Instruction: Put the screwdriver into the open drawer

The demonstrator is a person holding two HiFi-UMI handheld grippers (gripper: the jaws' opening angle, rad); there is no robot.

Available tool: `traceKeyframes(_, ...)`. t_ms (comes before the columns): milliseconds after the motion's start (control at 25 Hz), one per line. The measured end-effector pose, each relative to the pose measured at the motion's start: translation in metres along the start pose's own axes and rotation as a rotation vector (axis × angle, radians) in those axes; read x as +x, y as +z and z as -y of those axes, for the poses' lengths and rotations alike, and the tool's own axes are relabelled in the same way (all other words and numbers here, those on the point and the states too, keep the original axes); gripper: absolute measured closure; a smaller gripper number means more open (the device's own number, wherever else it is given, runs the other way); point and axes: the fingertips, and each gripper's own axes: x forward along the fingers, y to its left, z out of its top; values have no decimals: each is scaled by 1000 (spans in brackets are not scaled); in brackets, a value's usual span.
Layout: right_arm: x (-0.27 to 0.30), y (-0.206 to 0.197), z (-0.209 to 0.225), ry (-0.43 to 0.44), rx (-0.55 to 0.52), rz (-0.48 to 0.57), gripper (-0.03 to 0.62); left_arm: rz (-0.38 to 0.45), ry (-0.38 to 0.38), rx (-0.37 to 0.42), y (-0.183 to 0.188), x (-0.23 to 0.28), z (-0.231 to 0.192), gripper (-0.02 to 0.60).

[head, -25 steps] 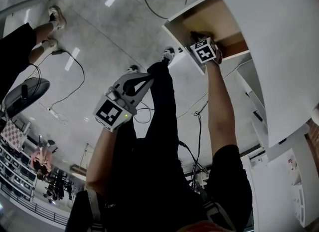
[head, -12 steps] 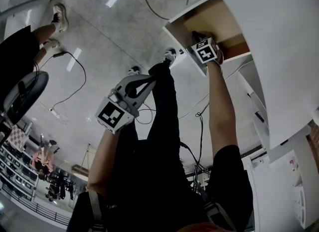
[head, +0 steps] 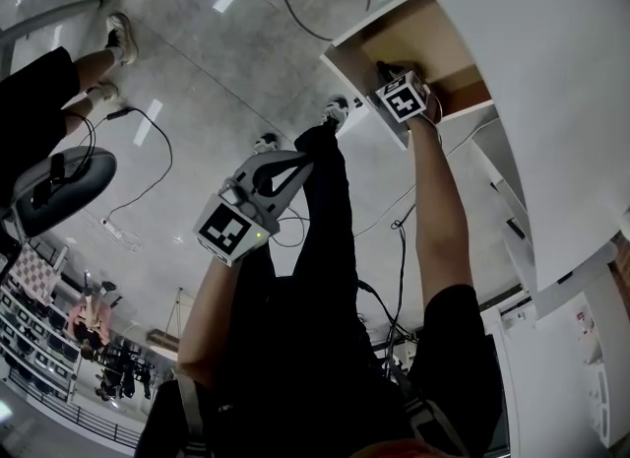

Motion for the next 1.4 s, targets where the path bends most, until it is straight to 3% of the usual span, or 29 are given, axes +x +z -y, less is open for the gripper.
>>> traceKeyframes(400, -14, -4, -3, -8, 25, -1, 428, -8, -17, 12, 5, -2, 5, 565)
traceKeyframes(640, -52, -2, 7, -102, 87, 80, 431, -15, -62, 80, 11, -2, 14, 565)
traceKeyframes(1000, -135, -24, -14, -246, 234, 246, 488, -33, -143, 152, 29, 5, 27, 565)
traceKeyframes(1240, -171, -65, -53, -248, 322, 297, 533, -41, -177, 196, 35, 11, 50, 565)
traceKeyframes(1400, -192, -71, -71, -262, 410, 349, 537, -48, -193, 219, 38, 16, 51, 565)
